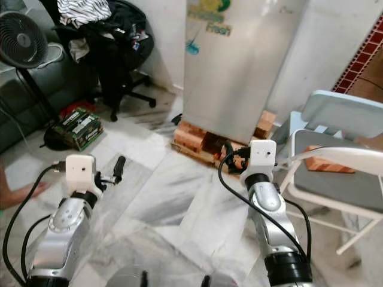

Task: Restocking fridge

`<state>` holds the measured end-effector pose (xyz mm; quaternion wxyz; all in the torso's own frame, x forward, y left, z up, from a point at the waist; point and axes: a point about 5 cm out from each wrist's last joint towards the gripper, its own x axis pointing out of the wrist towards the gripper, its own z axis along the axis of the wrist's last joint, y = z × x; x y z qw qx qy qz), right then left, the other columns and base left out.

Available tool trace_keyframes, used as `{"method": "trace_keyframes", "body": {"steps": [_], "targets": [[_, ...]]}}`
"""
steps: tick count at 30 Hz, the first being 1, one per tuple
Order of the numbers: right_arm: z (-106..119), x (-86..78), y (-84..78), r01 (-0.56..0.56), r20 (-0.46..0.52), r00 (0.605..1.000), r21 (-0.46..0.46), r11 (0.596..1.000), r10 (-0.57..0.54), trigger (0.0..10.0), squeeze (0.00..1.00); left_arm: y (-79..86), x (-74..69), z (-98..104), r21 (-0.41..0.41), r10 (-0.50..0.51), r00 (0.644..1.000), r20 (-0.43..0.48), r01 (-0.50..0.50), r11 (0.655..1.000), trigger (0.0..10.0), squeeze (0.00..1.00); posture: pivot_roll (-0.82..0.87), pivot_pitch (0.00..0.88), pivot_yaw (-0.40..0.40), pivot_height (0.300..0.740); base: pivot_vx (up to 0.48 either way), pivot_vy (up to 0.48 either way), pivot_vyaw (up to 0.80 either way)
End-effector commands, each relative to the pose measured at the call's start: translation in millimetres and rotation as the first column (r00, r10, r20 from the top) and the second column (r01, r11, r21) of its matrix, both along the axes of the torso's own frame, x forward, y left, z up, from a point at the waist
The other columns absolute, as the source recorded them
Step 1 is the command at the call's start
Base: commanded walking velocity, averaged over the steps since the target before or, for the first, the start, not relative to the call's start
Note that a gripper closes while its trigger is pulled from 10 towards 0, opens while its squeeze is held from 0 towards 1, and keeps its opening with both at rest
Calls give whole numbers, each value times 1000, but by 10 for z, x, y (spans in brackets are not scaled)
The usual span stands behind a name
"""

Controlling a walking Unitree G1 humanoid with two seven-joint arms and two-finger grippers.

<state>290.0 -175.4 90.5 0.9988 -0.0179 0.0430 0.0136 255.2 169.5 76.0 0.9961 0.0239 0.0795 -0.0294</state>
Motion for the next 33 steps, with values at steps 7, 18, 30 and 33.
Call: {"method": "trace_keyframes", "body": {"steps": [7,18,30,33], "targets": [[45,28,37,20,16,1000,40,999,-20,10000,0,-3,29,76,-4,-6,999,44,6,1000,10000,0,127,88,-13,740,0,462,0],[43,25,54,4,32,999,58,998,-6,10000,0,63,34,52,-13,21,1000,23,-21,1000,10000,0,132,87,-15,740,0,446,-298],[55,58,29,14,39,999,45,999,-16,10000,0,62,36,73,-16,18,999,41,-17,1000,10000,0,132,84,-18,740,226,369,-800],[57,57,26,16,42,999,44,999,-18,10000,0,60,33,69,-29,20,999,36,-19,999,10000,0,132,84,-18,740,387,284,-800]]}}
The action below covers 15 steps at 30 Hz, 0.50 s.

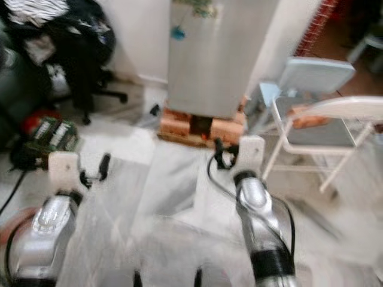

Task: Restocking fridge

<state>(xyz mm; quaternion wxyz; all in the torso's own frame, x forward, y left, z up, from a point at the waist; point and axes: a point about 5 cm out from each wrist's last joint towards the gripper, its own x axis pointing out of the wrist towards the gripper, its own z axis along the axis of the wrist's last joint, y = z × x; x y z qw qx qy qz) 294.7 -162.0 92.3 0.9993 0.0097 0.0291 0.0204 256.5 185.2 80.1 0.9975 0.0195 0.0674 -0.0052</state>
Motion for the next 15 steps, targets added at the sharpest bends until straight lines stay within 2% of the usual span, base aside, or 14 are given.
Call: {"method": "trace_keyframes", "body": {"steps": [1,6,15], "targets": [[39,9,-109,30,16,999,-11,999,-29,10000,0,-96,20,27,-26,-27,1000,10,28,999,10000,0,130,86,-16,740,386,285,-800],[36,1,-108,32,20,999,-9,999,-32,10000,0,-74,20,19,-9,-21,1000,9,21,1000,10000,0,128,87,-15,740,366,311,-632],[45,22,-111,40,31,999,-14,999,-39,10000,0,-55,25,21,-17,-9,1000,6,9,1000,10000,0,131,88,-13,740,372,302,0]]}}
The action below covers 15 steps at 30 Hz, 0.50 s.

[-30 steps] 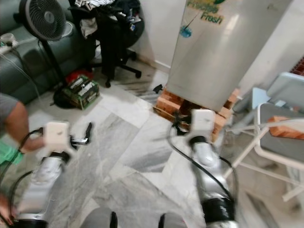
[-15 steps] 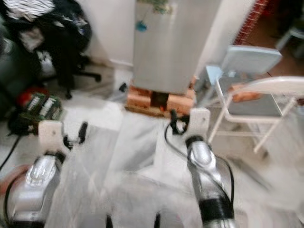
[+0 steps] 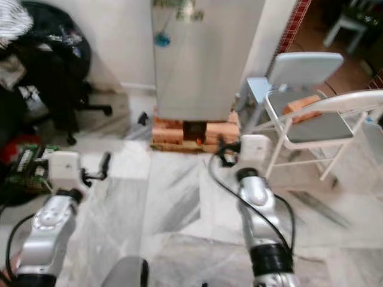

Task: Restocking fridge

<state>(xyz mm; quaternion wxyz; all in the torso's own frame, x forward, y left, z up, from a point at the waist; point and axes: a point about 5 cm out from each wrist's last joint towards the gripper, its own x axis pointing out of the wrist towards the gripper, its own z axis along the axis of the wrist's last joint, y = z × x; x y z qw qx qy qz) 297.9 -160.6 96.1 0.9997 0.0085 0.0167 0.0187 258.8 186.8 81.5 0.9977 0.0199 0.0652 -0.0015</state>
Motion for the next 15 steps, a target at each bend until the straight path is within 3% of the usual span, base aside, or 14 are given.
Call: {"method": "trace_keyframes", "body": {"steps": [1,15], "targets": [[8,-10,-124,36,7,999,-13,999,-36,10000,0,-69,2,7,-18,-16,1000,1,16,1000,10000,0,131,89,-12,740,356,322,0],[6,-2,-139,48,10,999,-20,999,-48,10000,0,-80,10,-2,-18,-12,1000,-9,12,1000,10000,0,131,92,-11,740,334,344,0]]}}
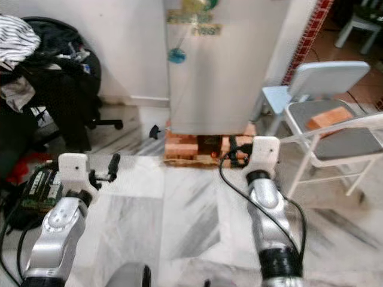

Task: Restocking fridge

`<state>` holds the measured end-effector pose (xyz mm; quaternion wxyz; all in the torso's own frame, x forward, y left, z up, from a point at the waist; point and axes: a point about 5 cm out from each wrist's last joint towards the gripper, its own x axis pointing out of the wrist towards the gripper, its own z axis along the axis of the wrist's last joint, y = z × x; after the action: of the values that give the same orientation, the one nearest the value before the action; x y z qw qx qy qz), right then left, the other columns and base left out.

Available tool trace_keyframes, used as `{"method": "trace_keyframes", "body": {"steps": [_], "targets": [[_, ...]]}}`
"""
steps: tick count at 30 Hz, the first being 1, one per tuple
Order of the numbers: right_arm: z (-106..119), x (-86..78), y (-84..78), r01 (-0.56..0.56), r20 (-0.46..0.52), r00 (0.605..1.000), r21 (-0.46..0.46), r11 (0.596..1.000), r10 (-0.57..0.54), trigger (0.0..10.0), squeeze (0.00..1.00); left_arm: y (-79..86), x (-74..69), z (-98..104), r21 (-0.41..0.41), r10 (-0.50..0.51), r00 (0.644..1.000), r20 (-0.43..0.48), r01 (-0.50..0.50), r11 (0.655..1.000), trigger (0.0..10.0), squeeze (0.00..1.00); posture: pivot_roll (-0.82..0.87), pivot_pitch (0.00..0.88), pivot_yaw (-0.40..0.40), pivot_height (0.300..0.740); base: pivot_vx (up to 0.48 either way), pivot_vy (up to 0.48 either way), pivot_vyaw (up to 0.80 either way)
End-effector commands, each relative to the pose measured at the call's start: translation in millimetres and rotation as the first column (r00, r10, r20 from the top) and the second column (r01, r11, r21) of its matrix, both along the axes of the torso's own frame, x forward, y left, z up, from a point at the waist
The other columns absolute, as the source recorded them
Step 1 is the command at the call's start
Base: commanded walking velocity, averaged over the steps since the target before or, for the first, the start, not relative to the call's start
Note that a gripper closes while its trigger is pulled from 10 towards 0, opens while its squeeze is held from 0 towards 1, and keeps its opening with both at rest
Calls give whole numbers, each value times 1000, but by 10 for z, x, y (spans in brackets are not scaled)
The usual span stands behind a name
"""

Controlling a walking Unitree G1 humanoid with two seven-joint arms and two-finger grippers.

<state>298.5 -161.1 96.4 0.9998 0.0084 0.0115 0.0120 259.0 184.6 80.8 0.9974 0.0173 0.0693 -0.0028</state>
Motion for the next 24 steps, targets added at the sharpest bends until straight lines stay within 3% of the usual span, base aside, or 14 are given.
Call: {"method": "trace_keyframes", "body": {"steps": [1,6,24], "targets": [[2,-7,-135,35,0,999,-20,999,-35,10000,0,-59,8,5,-14,-9,1000,-1,9,1000,10000,0,131,92,-11,740,304,371,0],[-2,-6,-139,39,0,999,-21,999,-39,10000,0,-72,3,17,28,-31,999,14,31,999,10000,0,131,95,-11,740,293,381,0],[-7,-1,-138,48,2,999,-21,999,-48,10000,0,-111,-5,5,6,-53,999,3,52,999,10000,0,131,99,-10,740,350,327,0]]}}
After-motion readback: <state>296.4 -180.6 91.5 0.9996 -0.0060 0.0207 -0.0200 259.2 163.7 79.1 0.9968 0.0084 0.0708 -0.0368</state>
